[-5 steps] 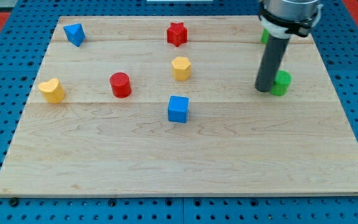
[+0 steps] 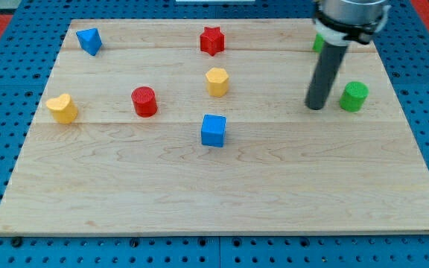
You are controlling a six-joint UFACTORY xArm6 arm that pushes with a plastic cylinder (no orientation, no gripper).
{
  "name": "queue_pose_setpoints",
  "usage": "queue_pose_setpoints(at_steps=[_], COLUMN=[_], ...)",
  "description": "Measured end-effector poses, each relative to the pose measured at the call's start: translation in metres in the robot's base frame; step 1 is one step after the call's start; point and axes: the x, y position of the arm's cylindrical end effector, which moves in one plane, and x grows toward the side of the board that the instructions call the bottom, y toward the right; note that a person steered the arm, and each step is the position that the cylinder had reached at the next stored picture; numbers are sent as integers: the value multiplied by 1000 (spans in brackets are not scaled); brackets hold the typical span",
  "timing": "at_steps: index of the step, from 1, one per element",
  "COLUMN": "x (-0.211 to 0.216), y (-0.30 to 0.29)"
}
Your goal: Push red circle towards bottom left
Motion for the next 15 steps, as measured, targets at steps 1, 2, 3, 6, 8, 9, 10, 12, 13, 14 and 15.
queue_pose_setpoints(at_steps=[1,2,3,6,8,9,10,12,13,14,15], x=[-22,-28,-21,-36,-37,40,52,40,74,82,59], y=[-13,-59,-94,-206,-264,-266,-267,-247,-262,-283,-256])
